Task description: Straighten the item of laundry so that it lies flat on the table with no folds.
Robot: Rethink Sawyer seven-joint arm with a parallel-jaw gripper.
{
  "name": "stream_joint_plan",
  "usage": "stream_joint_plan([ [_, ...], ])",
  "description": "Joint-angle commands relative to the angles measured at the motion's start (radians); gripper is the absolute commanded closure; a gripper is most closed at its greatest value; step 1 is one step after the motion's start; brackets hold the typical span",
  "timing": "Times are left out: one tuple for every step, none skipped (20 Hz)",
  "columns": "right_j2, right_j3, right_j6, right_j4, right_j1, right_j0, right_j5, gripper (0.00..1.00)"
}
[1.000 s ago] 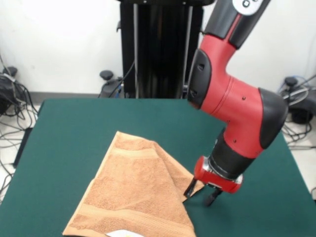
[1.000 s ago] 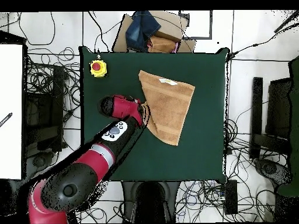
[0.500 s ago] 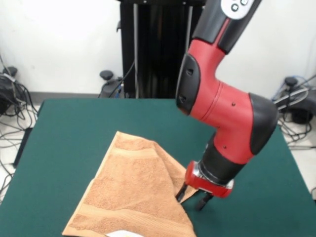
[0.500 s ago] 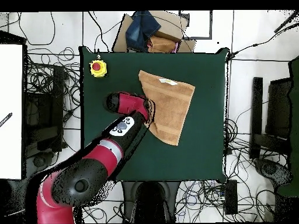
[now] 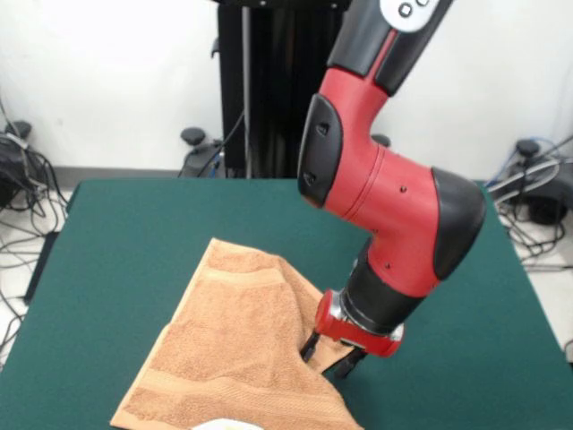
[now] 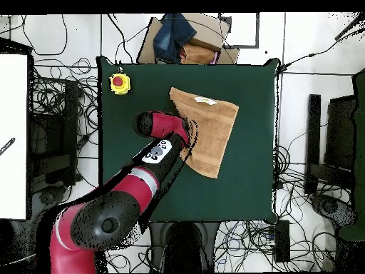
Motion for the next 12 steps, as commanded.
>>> stream_joint_plan([
  [0.170, 0.282, 0.137, -0.109, -0.134, -0.005, -0.136, 0.00],
  [0.172, 0.316, 0.155, -0.117, -0.150, 0.005, -0.161, 0.00],
  [0.174, 0.350, 0.173, -0.125, -0.166, 0.014, -0.185, 0.00],
  [0.178, 0.374, 0.191, -0.129, -0.176, 0.020, -0.210, 0.00],
  [0.185, 0.391, 0.203, -0.134, -0.182, 0.021, -0.233, 0.00],
  [0.188, 0.399, 0.207, -0.136, -0.185, 0.022, -0.243, 0.00],
  [0.191, 0.403, 0.210, -0.136, -0.186, 0.021, -0.247, 0.00],
  [0.187, 0.400, 0.211, -0.136, -0.183, 0.024, -0.245, 0.00],
  [0.185, 0.393, 0.214, -0.131, -0.174, 0.026, -0.247, 0.00],
  [0.184, 0.389, 0.217, -0.127, -0.168, 0.028, -0.251, 0.00],
  [0.186, 0.385, 0.214, -0.124, -0.165, 0.025, -0.254, 0.00],
  [0.188, 0.381, 0.211, -0.121, -0.161, 0.023, -0.257, 0.00],
])
